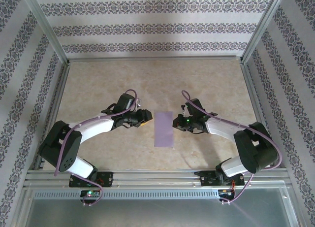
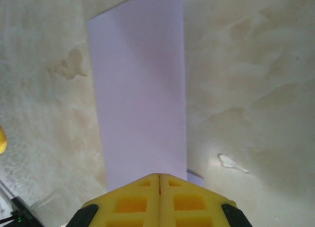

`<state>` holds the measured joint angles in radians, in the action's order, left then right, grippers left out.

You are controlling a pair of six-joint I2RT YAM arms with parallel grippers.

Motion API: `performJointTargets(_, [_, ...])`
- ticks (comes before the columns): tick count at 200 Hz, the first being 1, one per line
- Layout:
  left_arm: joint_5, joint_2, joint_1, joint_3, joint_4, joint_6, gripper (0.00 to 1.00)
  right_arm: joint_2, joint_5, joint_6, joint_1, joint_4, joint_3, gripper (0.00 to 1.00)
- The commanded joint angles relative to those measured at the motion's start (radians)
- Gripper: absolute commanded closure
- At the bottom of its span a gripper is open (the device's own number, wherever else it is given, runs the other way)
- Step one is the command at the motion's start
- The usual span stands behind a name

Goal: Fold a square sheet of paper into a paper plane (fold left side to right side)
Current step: Third fold the triangle at the center of the table.

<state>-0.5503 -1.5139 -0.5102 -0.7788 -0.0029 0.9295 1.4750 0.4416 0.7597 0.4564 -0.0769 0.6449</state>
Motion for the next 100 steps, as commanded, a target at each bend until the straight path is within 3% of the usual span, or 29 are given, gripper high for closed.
performJointTargets(1, [-0.013, -0.018, 0.006, -0.032, -0.002, 0.006, 0.59, 0.033, -0.025, -0.017, 0.017, 0.026, 0.015, 1.00])
performJointTargets(100, [-0.063, -0.091, 0.003, -0.030, -0.017, 0.007, 0.60, 0.108, -0.053, -0.069, 0.024, 0.014, 0.016, 1.00])
